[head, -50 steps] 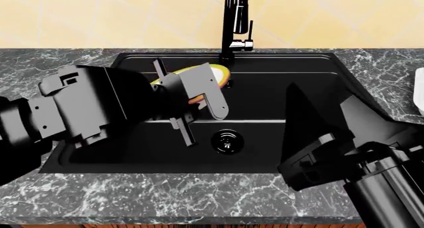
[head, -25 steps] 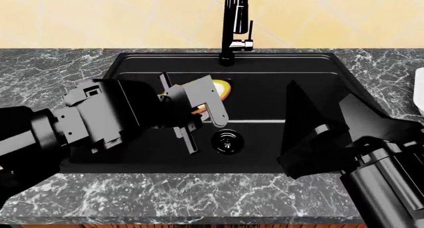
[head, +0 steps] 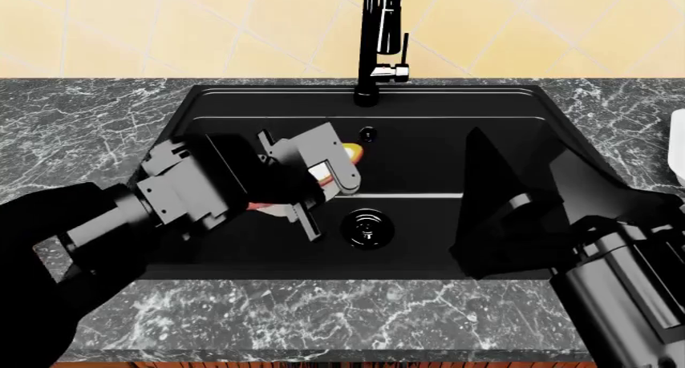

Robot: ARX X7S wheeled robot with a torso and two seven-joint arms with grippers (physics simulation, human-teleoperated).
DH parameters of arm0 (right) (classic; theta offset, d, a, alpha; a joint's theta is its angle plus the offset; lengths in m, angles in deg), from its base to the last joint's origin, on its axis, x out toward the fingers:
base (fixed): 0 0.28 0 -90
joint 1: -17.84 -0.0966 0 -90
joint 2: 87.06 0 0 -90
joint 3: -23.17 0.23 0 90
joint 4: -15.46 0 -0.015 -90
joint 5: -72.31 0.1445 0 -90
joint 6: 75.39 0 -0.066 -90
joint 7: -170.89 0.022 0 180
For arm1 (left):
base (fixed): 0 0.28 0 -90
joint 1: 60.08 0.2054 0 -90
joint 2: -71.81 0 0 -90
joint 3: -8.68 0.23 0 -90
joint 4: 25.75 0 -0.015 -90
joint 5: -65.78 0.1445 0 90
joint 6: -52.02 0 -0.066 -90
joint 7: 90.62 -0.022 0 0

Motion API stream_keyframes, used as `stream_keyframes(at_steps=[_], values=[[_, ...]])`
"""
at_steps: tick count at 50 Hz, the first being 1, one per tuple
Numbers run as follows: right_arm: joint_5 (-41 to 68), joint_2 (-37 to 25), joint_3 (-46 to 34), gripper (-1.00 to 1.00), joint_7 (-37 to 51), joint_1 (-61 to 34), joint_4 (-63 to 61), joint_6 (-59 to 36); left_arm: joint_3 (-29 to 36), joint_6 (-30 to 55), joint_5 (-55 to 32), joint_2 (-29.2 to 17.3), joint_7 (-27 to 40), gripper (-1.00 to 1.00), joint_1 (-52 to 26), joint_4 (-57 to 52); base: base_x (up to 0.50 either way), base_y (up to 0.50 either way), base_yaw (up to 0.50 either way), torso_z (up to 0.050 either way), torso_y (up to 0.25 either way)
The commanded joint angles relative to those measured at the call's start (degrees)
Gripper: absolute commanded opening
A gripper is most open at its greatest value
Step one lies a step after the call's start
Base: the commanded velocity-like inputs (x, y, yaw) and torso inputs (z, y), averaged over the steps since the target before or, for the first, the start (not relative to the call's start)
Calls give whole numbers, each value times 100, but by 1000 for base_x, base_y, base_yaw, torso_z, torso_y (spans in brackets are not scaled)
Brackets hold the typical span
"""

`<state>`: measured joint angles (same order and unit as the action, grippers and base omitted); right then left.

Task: Move the fresh-baked cupcake off the tray onto the counter, and place the bowl used for mixing into the sink.

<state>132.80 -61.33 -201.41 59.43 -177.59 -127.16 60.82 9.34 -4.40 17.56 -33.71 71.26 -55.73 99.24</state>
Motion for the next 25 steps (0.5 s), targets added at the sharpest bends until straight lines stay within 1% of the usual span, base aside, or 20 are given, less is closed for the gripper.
stream_keyframes(at_steps=[1,12,14,25], values=[[77,-37,48,100,-54,14,17,-8,41,-298,199,346,-421,-100,257,910,0,0,0,0,10],[86,-27,107,100,-44,41,5,-53,9,-399,268,538,-372,-100,354,1376,0,0,0,1,0],[92,-26,116,100,-46,45,6,-60,-10,-493,303,669,-390,-100,402,1680,0,0,0,0,0],[108,-78,158,100,-85,58,-28,-83,-117,-796,356,1128,-496,-100,537,2610,0,0,0,0,1]])
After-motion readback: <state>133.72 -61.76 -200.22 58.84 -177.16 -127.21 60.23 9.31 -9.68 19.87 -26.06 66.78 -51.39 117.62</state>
